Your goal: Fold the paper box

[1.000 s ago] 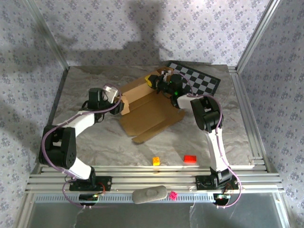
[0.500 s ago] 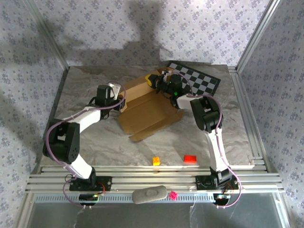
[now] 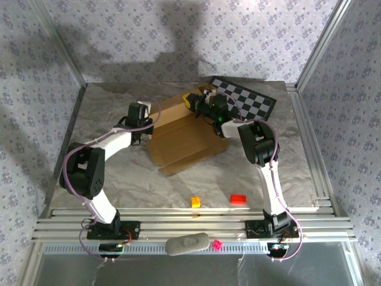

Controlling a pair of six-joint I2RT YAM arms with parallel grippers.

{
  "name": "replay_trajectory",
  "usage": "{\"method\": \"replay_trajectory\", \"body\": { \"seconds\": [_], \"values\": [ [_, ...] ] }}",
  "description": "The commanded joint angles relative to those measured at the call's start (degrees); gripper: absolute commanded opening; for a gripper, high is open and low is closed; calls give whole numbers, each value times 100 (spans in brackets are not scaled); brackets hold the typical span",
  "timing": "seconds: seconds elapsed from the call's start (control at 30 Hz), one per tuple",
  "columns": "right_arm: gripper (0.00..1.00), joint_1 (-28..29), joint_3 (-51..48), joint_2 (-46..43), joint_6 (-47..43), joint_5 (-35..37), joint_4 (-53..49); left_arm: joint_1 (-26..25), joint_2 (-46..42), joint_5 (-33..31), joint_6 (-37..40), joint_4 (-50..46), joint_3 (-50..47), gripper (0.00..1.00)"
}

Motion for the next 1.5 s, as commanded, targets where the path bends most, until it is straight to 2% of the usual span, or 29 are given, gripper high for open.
{"method": "replay_trajectory", "body": {
  "seconds": [0.0, 0.1, 0.43, 0.6, 0.77, 1.0, 1.17, 1.3, 1.47],
  "values": [
    [0, 119, -158, -143, 181, -83, -103, -133, 235, -368, -235, -263, 325, 10],
    [0, 159, -185, -228, 159, 13, -227, -230, 393, -755, -368, -448, 505, 0],
    [0, 220, -239, -302, 240, 204, -417, -590, 804, -1850, -671, -1255, 1045, 0],
    [0, 234, -196, -348, 242, 237, -604, -654, 944, -1892, -768, -1442, 1180, 0],
    [0, 225, -135, -339, 277, 210, -635, -636, 1071, -1678, -816, -1499, 1309, 17],
    [0, 218, -123, -322, 351, 199, -621, -573, 1251, -1642, -854, -1576, 1485, 25],
    [0, 216, -141, -308, 416, 238, -594, -518, 1392, -1712, -905, -1708, 1640, 19],
    [0, 227, -153, -312, 575, 316, -641, -520, 1439, -1931, -950, -1786, 1698, 0],
    [0, 247, -232, -555, 772, 579, -1507, -522, 1474, -2244, -977, -1782, 1665, 0]
  ]
}}
